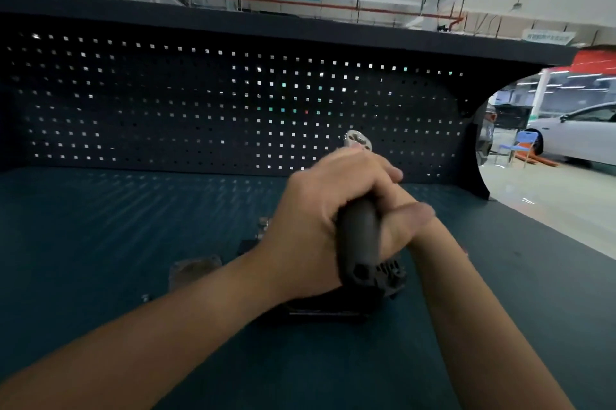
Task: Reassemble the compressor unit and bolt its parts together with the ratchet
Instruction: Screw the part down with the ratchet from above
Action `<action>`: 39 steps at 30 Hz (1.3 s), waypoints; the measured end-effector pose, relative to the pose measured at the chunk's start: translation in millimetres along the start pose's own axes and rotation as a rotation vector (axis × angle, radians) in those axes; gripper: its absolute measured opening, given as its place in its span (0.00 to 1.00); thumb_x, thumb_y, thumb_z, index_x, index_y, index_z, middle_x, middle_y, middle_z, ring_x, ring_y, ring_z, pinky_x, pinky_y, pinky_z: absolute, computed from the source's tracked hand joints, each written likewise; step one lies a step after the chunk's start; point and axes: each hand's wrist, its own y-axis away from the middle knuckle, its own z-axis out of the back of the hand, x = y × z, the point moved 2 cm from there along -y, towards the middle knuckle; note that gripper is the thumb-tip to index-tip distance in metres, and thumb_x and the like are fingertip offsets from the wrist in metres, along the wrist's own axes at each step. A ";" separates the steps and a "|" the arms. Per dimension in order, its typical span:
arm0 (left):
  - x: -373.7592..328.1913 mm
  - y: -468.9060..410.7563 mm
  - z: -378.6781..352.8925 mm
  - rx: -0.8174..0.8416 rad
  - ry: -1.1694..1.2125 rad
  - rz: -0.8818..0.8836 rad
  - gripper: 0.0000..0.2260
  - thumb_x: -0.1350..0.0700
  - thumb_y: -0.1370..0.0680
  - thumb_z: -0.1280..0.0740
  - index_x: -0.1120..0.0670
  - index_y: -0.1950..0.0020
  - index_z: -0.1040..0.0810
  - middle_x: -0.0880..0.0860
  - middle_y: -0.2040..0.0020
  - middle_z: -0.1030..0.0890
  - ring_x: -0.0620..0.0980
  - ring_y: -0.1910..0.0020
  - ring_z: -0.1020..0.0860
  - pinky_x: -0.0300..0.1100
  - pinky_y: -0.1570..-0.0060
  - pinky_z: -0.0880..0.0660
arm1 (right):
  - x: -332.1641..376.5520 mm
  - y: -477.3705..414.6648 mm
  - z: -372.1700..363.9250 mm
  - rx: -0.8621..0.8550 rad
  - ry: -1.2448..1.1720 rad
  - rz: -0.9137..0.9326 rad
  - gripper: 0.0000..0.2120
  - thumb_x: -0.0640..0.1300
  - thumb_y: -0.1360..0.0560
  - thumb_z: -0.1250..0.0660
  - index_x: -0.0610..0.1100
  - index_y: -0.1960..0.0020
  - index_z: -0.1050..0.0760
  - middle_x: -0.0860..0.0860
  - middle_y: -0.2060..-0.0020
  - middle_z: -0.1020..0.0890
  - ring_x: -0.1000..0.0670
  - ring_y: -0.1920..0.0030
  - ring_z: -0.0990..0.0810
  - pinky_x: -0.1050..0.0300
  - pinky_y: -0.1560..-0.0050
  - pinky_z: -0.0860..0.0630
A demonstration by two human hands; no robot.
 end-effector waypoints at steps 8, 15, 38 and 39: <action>62.0 -27.9 58.3 -0.499 1.112 0.672 0.12 0.55 0.31 0.39 0.53 0.74 0.29 0.47 0.81 0.34 0.45 0.76 0.28 0.41 0.63 0.23 | 4.0 0.0 -6.1 0.063 0.118 0.114 0.06 0.43 0.29 0.28 0.50 0.64 0.19 0.51 0.70 0.17 0.52 0.67 0.19 0.61 0.64 0.23; 92.9 -40.6 55.7 -0.547 1.299 0.951 0.14 0.55 0.25 0.42 0.58 0.68 0.26 0.46 0.82 0.35 0.42 0.80 0.29 0.38 0.70 0.23 | -0.9 -3.2 -16.9 0.018 0.204 0.132 0.11 0.45 0.27 0.31 0.37 0.61 0.21 0.44 0.67 0.18 0.47 0.64 0.20 0.54 0.59 0.24; 93.8 -52.9 42.9 -0.242 1.429 0.981 0.16 0.53 0.29 0.41 0.64 0.58 0.20 0.49 0.84 0.32 0.42 0.82 0.28 0.34 0.73 0.25 | -3.5 -2.4 -17.5 0.158 0.169 0.130 0.08 0.40 0.29 0.30 0.48 0.64 0.27 0.53 0.69 0.22 0.57 0.68 0.26 0.64 0.63 0.28; 92.5 -53.8 42.4 -0.230 1.368 1.009 0.16 0.53 0.29 0.42 0.63 0.60 0.20 0.49 0.84 0.33 0.42 0.82 0.29 0.34 0.72 0.25 | -3.7 -2.2 -17.6 0.187 0.171 0.123 0.09 0.40 0.28 0.31 0.50 0.63 0.29 0.51 0.66 0.20 0.55 0.64 0.23 0.61 0.60 0.27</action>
